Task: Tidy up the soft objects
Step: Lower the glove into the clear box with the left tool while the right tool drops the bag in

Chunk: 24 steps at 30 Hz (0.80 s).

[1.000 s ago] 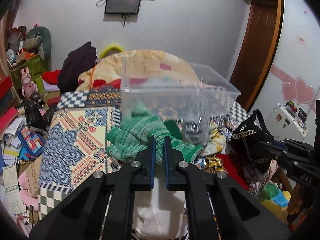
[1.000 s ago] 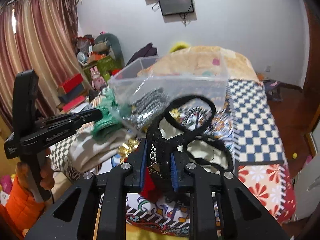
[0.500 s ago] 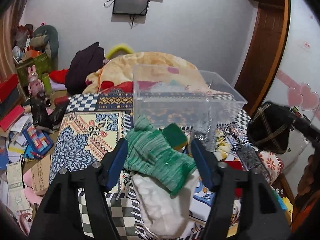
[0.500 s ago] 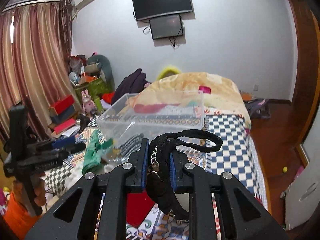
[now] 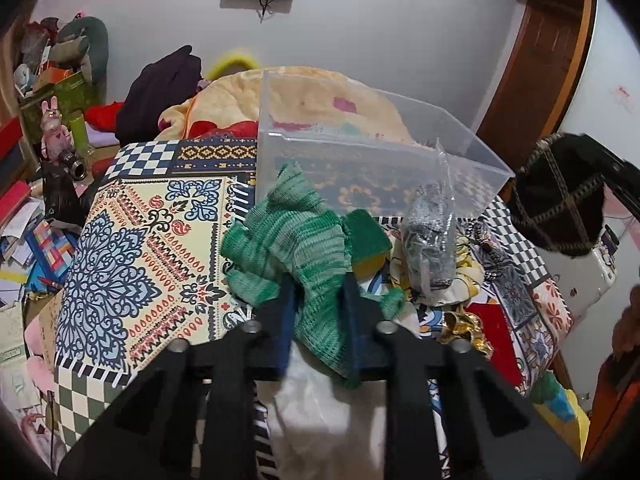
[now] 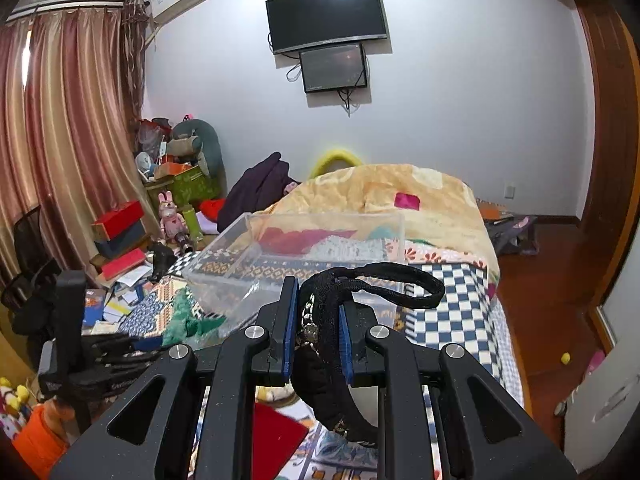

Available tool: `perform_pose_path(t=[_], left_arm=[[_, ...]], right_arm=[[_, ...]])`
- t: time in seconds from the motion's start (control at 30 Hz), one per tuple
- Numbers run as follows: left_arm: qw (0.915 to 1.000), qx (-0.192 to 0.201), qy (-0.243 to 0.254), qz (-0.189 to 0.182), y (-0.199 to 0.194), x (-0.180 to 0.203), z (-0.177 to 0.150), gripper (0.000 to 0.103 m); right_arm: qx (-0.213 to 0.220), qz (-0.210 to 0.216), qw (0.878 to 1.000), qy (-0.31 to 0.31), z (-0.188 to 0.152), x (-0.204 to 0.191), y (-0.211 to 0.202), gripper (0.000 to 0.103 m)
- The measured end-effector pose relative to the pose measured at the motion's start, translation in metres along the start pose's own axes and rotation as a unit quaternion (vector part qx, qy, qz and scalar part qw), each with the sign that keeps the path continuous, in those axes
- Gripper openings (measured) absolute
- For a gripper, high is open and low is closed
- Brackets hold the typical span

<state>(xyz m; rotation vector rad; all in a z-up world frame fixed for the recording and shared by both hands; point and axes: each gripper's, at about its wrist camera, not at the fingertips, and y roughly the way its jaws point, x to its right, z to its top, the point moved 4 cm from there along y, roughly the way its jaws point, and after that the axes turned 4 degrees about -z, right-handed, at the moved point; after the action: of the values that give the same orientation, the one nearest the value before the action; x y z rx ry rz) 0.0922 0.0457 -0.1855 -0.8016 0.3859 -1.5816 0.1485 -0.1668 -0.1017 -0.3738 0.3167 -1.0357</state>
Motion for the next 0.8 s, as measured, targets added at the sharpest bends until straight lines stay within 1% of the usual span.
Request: perform_pose_path(t=[0.07,0.2,0.33,0.43,0.63,0.7,0.8], left_arm=[[0.9999,0.009,-0.006,-0.01,-0.009,-0.002,0.001,0.015],[0.9992,0.039,-0.003,-0.01,-0.032,-0.001,0.014,0.014],[0.9972,0.071,0.023,-0.011,-0.051,0.008,0.035,0.014],[0.9952,0.088,0.042,-0.011,-0.056,0.016,0.053,0.014],[0.9915,0.11,0.069,-0.009,-0.048,0.025,0.092,0.014],[0.9918,0.105,0.071,-0.011,-0.04,0.025,0.101,0.014],[0.9936,0.088,0.07,-0.012,-0.022,0.023,0.114,0.014]], right_arm=[[0.008,-0.001,1.0,-0.003,0.007,0.001,0.001,0.016],[0.022,0.0,1.0,-0.007,0.021,0.001,0.003,0.016],[0.033,0.002,0.999,-0.009,0.033,0.001,0.008,0.016],[0.038,0.006,0.999,-0.012,0.042,0.0,0.016,0.016],[0.035,0.019,0.999,-0.021,0.051,-0.009,0.036,0.016],[0.031,0.022,0.999,-0.026,0.051,-0.013,0.042,0.016],[0.017,0.027,0.999,-0.031,0.049,-0.017,0.056,0.016]])
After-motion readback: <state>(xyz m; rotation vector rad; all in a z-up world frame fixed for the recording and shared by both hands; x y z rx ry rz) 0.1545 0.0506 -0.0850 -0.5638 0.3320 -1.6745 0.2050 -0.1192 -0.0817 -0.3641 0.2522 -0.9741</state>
